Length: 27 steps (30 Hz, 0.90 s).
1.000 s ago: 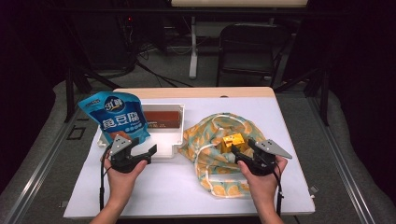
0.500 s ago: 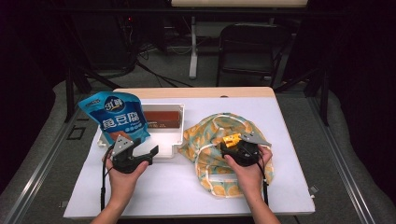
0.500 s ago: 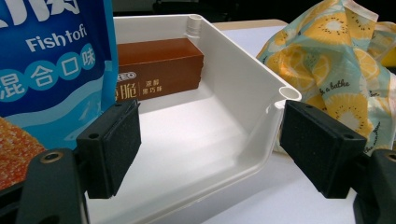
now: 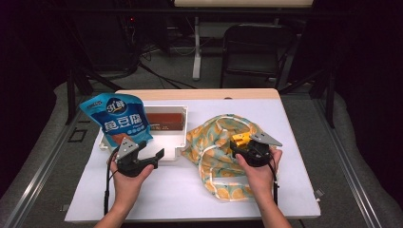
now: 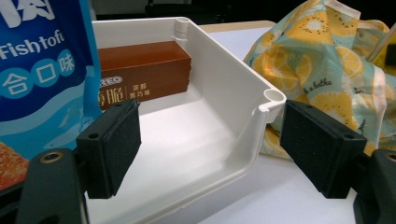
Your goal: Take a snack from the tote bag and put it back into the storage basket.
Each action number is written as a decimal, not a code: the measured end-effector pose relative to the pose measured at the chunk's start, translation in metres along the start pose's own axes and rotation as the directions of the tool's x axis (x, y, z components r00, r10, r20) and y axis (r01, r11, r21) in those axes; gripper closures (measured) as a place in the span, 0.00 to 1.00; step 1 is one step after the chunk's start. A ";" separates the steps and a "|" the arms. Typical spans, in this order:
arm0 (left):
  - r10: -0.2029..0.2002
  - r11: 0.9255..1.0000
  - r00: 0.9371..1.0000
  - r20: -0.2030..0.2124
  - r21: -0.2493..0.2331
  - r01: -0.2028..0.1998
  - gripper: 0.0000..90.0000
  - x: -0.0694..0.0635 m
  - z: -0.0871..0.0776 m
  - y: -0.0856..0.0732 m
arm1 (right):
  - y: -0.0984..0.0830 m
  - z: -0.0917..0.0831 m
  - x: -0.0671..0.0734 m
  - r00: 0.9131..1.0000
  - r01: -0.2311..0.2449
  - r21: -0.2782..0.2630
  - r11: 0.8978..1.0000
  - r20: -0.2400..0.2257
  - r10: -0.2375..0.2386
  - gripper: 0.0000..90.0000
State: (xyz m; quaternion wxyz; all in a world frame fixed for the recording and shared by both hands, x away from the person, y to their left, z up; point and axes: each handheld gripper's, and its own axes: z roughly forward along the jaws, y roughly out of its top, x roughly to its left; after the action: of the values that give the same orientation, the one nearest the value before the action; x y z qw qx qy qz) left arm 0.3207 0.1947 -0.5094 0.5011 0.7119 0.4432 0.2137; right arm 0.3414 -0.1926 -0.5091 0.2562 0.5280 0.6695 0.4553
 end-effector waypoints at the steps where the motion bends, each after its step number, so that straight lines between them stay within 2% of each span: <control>1: 0.001 1.000 1.000 0.002 -0.001 -0.001 0.23 -0.001 0.000 0.000 | 0.004 -0.003 0.000 1.000 0.001 -0.017 1.000 -0.001 -0.001 0.32; 9: 0.002 1.000 1.000 0.019 -0.010 -0.002 0.23 -0.009 0.002 0.003 | 0.026 -0.025 -0.008 1.000 -0.014 -0.074 0.997 -0.016 0.013 0.32; 14: 0.013 1.000 0.999 0.048 -0.021 -0.012 0.23 -0.019 0.004 0.007 | 0.037 -0.036 -0.007 0.999 -0.012 -0.111 0.994 -0.036 0.008 0.32; 20: 0.041 0.999 0.995 0.092 -0.019 -0.039 0.23 -0.031 0.007 0.009 | 0.049 -0.049 0.004 0.997 0.007 -0.135 0.991 -0.071 -0.017 0.32; 27: 0.049 0.998 0.990 0.130 -0.033 -0.045 0.23 -0.039 0.008 0.011 | 0.056 -0.060 0.020 0.993 0.015 -0.152 0.988 -0.112 -0.032 0.32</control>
State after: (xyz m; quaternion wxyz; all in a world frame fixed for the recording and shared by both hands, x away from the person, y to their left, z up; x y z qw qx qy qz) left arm 0.3105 0.1563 -0.4974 0.5345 0.7269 0.3895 0.1850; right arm 0.3123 -0.1929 -0.4300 0.2618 0.4724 0.6530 0.5310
